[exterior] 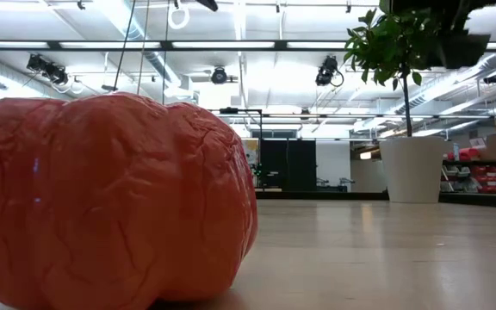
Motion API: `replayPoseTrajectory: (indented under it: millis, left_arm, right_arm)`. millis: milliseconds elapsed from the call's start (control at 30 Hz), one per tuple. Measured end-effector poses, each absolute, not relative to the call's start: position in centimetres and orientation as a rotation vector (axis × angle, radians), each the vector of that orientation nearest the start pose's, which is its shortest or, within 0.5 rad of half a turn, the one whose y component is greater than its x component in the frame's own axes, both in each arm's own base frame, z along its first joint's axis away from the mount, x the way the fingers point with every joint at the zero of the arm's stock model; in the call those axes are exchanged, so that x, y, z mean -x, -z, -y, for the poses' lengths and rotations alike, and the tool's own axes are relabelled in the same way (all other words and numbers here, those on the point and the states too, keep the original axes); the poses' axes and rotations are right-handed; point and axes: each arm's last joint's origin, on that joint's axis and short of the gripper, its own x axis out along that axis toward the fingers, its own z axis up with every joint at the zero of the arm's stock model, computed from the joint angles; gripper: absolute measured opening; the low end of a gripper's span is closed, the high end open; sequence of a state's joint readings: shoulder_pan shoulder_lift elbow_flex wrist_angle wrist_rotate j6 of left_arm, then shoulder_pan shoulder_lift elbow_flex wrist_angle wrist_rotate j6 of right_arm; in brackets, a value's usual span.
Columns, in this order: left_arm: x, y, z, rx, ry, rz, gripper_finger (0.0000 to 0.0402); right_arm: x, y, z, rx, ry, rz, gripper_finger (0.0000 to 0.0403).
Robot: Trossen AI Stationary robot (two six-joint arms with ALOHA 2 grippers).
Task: Build produce basket
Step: Put the orange pumpkin into the black wire basket
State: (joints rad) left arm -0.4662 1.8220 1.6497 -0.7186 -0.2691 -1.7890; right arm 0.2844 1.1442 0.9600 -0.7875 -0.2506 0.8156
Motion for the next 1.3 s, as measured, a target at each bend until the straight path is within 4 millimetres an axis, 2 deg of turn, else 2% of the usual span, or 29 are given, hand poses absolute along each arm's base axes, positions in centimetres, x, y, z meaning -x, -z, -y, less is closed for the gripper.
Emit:
replayPoseTrajectory:
  millis: [133,233,333,467,633,900,1067,1300]
  left_arm:
    - [-35.6,-30.3,17.4,1.292,-0.568,-0.699,0.0400]
    - [-34.6,-31.4,17.8,1.256,-0.585,-0.596,0.0400]
    - [-32.9,-32.6,18.2,1.207,-0.605,-0.540,0.0400]
    - [-30.7,-33.1,18.4,1.141,-0.657,-0.576,0.0400]
    - [-28.5,-34.1,18.1,1.094,-0.694,-0.588,0.0400]
    - [-26.6,-35.3,18.2,1.081,-0.681,-0.588,0.0400]
    - [-25.9,-35.3,19.1,1.080,-0.666,-0.581,0.0400]
    - [-24.6,-35.1,20.3,1.078,-0.669,-0.587,0.0400]
  right_arm:
    - [-21.0,-28.6,-8.5,-0.756,-0.122,-1.035,0.0348]
    - [-21.1,-28.9,-9.9,-0.767,-0.139,-0.981,0.0347]
    - [-21.2,-28.4,-11.3,-0.811,-0.114,-0.997,0.0347]
    - [-22.0,-27.0,-13.6,-0.808,-0.114,-1.016,0.0347]
    - [-25.0,-25.7,-16.9,-0.758,-0.139,-1.062,0.0347]
    - [-31.2,-26.4,-21.8,-0.625,-0.200,-1.037,0.0347]
    - [-34.4,-25.4,-22.9,-0.517,-0.214,-1.007,0.0347]
    - [-36.1,-23.2,-23.4,-0.252,-0.260,-0.967,0.0355]
